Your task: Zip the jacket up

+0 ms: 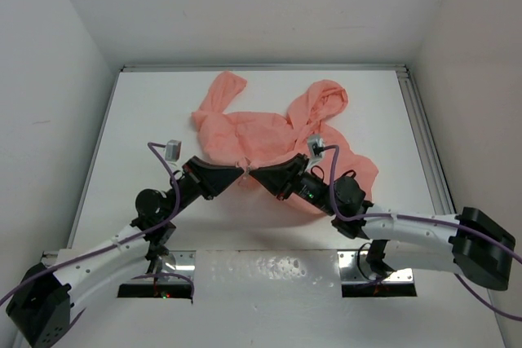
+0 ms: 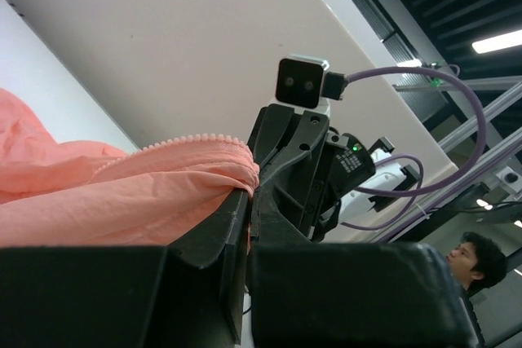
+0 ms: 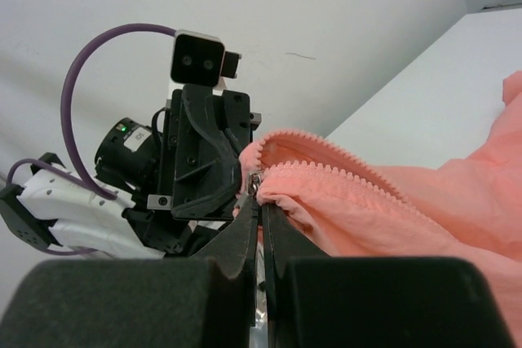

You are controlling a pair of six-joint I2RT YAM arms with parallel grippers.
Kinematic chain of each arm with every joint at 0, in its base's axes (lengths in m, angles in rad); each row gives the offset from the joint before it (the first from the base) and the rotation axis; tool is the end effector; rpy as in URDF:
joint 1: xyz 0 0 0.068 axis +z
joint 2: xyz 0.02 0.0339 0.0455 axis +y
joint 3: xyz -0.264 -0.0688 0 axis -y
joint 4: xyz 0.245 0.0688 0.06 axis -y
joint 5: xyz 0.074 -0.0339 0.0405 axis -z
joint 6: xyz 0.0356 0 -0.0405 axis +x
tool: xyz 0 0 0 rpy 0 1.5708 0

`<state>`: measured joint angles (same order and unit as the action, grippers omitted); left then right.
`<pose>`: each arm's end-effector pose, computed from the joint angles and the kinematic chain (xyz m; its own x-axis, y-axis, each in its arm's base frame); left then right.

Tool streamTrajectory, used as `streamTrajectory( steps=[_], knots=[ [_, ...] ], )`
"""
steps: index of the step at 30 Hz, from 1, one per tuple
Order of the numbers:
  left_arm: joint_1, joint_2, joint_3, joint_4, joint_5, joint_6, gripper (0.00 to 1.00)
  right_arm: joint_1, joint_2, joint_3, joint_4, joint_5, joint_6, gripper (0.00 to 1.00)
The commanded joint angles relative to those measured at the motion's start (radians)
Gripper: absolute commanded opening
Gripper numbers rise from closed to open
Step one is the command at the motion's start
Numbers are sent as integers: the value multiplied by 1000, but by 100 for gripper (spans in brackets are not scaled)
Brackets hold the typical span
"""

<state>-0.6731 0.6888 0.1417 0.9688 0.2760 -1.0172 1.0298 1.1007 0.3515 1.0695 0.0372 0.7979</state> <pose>0.1155 -0.1045 0.2494 -0.5073 -0.6422 -0.5746 0.6898 0.0970 -0.7175 0.1168 0.1919 0.2604 -0.4870 0.5785 -0.6543 -0.7015 0.1872 0.6877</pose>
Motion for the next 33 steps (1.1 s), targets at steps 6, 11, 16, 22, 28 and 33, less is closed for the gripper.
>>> streamTrajectory(
  steps=[6,11,16,22,28,33],
  knots=[
    [-19,-26,15,-163,61,62,0,0,-79,138,-227,-11,18,0],
    [-19,-25,9,-173,71,58,0,0,-81,188,-338,-7,30,0],
    [-19,-35,36,-197,101,66,0,-5,-36,239,-456,36,29,0],
    [-19,-93,52,-229,112,57,0,-45,4,247,-464,35,58,0],
    [-19,-129,65,-249,103,69,0,-53,-7,215,-513,73,70,0],
    [-20,-104,53,-220,127,51,0,-56,13,250,-580,86,58,0]
  ],
)
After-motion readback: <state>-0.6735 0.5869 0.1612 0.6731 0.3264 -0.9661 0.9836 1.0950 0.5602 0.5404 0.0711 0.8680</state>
